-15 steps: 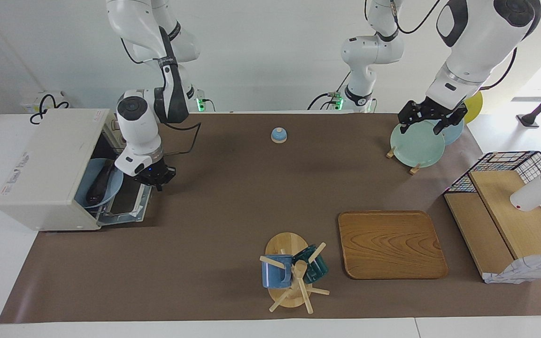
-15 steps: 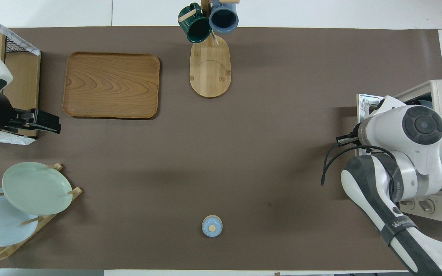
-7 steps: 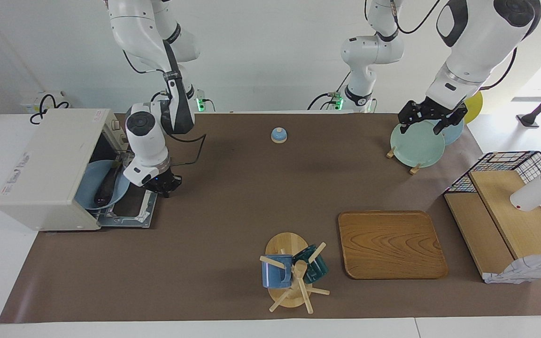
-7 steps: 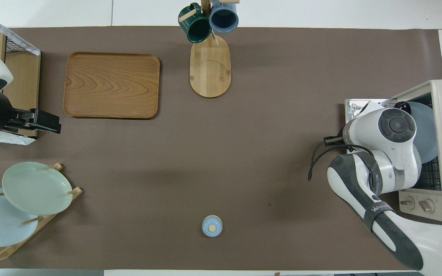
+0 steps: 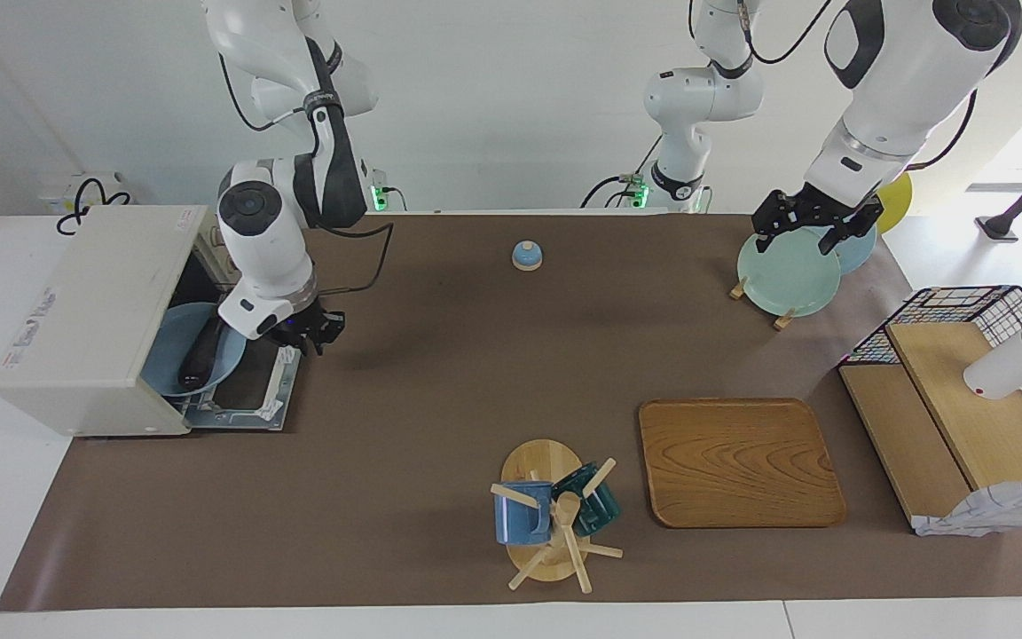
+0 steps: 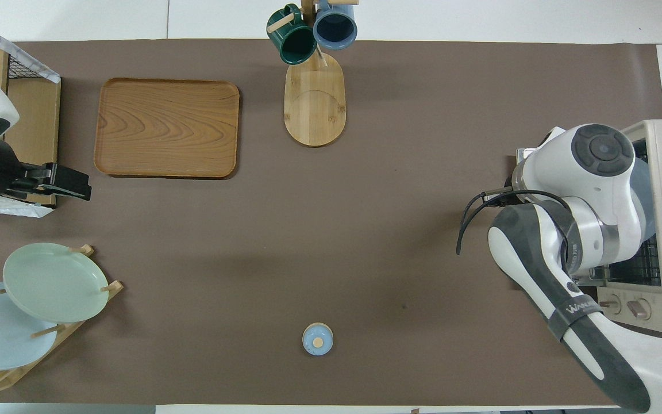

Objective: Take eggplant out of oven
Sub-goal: 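Pull the toaster oven door open with the right gripper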

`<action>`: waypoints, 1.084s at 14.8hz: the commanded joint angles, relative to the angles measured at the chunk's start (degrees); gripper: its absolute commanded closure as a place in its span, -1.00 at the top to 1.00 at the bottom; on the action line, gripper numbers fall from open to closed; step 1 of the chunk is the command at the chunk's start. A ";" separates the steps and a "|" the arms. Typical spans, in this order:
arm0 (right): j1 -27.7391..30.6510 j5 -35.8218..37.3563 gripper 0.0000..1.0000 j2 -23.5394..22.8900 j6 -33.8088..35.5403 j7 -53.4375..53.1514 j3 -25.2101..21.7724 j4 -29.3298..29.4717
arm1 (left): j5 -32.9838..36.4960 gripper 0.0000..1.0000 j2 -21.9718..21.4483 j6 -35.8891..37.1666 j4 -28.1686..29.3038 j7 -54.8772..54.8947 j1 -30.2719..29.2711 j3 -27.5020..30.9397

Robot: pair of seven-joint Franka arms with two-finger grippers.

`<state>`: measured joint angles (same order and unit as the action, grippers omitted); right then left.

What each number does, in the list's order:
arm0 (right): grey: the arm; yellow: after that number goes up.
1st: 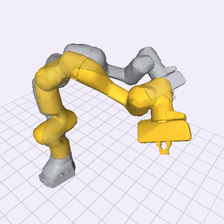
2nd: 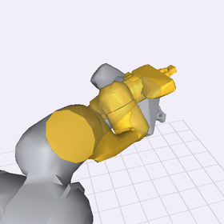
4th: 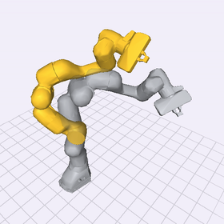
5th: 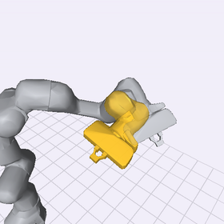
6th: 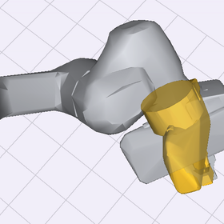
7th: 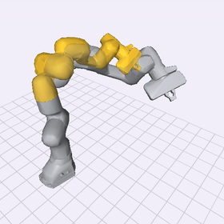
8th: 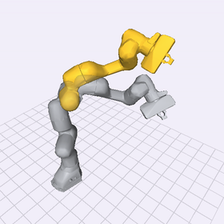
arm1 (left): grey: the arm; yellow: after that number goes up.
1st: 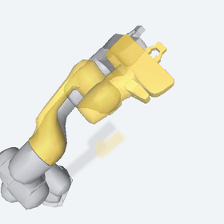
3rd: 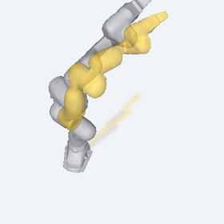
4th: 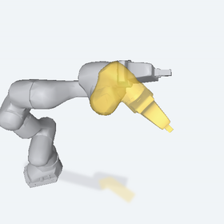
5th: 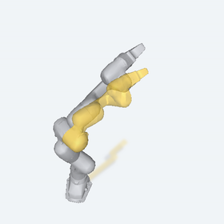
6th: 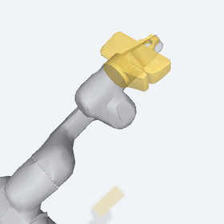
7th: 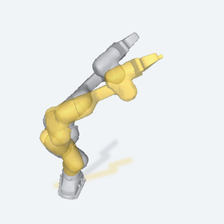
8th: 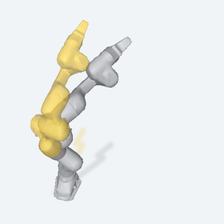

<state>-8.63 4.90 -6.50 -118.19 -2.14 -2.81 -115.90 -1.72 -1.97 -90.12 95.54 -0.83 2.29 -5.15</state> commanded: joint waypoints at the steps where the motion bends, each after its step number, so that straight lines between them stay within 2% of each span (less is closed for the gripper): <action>1: 2.38 2.90 -0.09 0.70 1.38 0.82 -0.27 -0.47 | 0.93 1.00 0.04 0.20 -0.18 0.75 -0.35 -0.30; 8: 7.40 3.89 -0.13 1.05 2.35 8.29 -0.36 -0.99 | 0.93 1.00 0.04 0.55 -0.18 0.75 -0.44 -0.30; 13: 9.50 3.97 -0.18 2.45 -3.09 11.28 -0.27 -5.99 | 0.93 1.00 0.04 0.29 -0.18 0.75 -0.44 -0.22; 15: 9.60 4.06 -0.34 2.72 -4.24 11.99 -0.36 -7.15 | 0.93 1.00 0.04 0.29 -0.18 0.75 -0.44 -0.30; 16: 9.51 4.58 -0.67 2.72 -4.07 12.07 -0.36 -7.06 | 0.93 1.00 0.04 0.21 -0.18 0.75 -0.44 -0.22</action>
<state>0.14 8.34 -5.78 -120.95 8.55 -3.56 -120.67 -1.72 -1.97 -90.12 95.54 -0.83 2.29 -5.14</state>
